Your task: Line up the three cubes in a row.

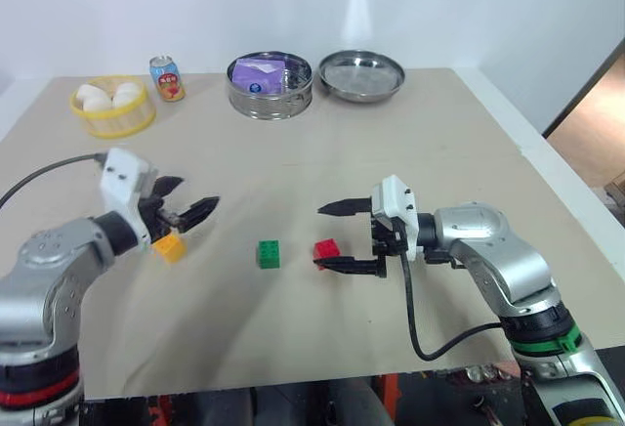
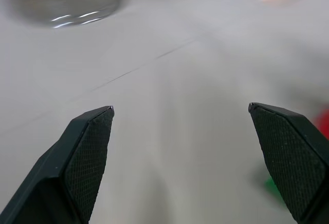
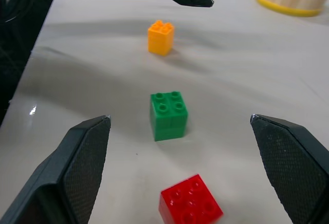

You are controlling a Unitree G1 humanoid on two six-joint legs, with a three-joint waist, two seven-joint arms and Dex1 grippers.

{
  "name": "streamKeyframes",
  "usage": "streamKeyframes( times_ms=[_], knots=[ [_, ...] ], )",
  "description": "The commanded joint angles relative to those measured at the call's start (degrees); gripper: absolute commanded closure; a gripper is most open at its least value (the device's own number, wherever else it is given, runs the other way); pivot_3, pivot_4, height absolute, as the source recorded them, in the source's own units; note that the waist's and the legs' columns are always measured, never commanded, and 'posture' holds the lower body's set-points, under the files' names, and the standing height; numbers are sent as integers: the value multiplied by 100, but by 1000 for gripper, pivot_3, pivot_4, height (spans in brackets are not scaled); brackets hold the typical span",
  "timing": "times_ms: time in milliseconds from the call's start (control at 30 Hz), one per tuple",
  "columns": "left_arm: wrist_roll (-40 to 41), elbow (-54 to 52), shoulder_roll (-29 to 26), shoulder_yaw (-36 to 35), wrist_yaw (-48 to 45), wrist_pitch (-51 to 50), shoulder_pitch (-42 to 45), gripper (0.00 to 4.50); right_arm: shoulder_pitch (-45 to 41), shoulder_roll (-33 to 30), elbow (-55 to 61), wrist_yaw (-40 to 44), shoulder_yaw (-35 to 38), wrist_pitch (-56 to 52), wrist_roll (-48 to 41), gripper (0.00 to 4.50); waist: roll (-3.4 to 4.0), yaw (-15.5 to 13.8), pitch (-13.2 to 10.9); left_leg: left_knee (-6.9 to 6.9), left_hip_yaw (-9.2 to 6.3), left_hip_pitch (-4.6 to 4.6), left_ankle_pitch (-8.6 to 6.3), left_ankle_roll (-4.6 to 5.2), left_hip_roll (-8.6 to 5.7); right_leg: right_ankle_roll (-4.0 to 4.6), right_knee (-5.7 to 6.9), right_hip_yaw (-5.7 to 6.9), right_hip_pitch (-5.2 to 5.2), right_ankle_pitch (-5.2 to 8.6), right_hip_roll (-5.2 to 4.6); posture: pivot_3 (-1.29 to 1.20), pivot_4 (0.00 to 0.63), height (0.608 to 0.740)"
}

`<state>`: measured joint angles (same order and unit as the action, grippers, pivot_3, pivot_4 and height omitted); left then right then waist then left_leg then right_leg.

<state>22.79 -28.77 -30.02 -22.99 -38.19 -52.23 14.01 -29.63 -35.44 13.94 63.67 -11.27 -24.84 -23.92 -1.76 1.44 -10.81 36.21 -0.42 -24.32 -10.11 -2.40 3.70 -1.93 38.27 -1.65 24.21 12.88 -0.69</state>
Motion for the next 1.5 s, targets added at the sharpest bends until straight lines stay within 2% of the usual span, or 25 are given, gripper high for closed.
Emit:
streamKeyframes(
  times_ms=[33,167,367,567,767,867,900,933,967,1000,1033,1067,1100,1333,1500],
  knots=[
    [-170,-493,344,-427,510,755,-835,157,-260,68,-177,249,-49,283,48,0,-4,-2,3,0,6,5,0,0,0,1,0,-4,-3,0,-2,0,150,740],
    [-200,-140,226,-414,237,1415,-1361,157,-403,155,-355,356,-132,397,130,0,-11,-32,4,2,-1,0,11,7,-1,27,-1,3,-2,5,-2,0,150,740],
    [-310,625,-242,-185,-190,1750,-1482,157,-400,169,-306,332,-164,398,144,0,-14,-9,6,5,9,9,12,6,-1,29,-3,-9,-1,-6,-3,0,150,740],
    [-361,1315,-580,226,-572,2026,-1289,157,-333,159,-141,265,-139,321,162,0,-15,-10,6,0,10,2,11,4,-1,33,-5,-10,10,-5,-1,0,150,740],
    [-349,1768,-640,503,-673,2141,-1035,157,-346,94,57,149,-65,134,110,0,-14,-11,6,-6,10,-1,10,4,1,34,-6,-10,15,-4,0,0,150,740],
    [-335,1892,-736,631,-734,2067,-968,790,-367,70,134,114,-37,35,82,0,-15,-11,6,-8,10,-1,11,4,1,35,-6,-10,16,-3,0,0,150,740],
    [-392,1934,-792,690,-767,2110,-977,1282,-383,62,156,107,-28,1,72,0,-15,-12,6,-9,10,-1,11,4,1,35,-6,-10,16,-3,0,0,150,740],
    [-469,1983,-848,754,-811,2203,-984,1474,-408,58,174,98,-20,-36,59,0,-15,-11,6,-11,11,-1,11,4,1,36,-6,-10,16,-3,-1,0,150,740],
    [-494,2021,-876,785,-820,2239,-972,1921,-434,49,195,90,-12,-77,41,0,-15,-11,6,-13,10,-1,11,4,1,37,-6,-10,17,-2,0,0,150,740],
    [-504,2051,-909,811,-837,2261,-955,2024,-460,45,208,83,-9,-108,29,0,-15,-11,6,-14,10,-1,11,4,1,38,-6,-10,17,-2,0,0,150,740],
    [-512,2071,-956,840,-866,2280,-938,2381,-476,44,218,78,-7,-129,19,0,-15,-11,6,-17,11,-1,11,4,1,38,-6,-10,19,-1,0,0,150,740],
    [-515,2077,-993,859,-887,2286,-930,2946,-477,37,228,81,1,-141,9,0,-15,-11,6,-19,11,-1,11,4,1,39,-6,-10,19,-1,0,0,150,740],
    [-514,2093,-1028,861,-912,2289,-917,3090,-479,33,237,87,5,-151,2,0,-15,-11,6,-20,11,0,11,4,1,40,-6,-10,19,0,0,0,150,740],
    [-565,2063,-1568,1135,-1587,2778,-906,3112,-496,-35,285,108,28,-229,-19,0,-15,-11,6,-36,11,0,11,4,1,44,-8,-9,24,7,-1,0,150,740],
    [-245,1909,-1957,1571,-2769,3148,-553,3112,-513,-74,237,119,32,-203,-10,0,-15,-12,6,-44,14,0,11,4,1,48,-9,-9,29,10,-2,0,150,740]
  ],
)
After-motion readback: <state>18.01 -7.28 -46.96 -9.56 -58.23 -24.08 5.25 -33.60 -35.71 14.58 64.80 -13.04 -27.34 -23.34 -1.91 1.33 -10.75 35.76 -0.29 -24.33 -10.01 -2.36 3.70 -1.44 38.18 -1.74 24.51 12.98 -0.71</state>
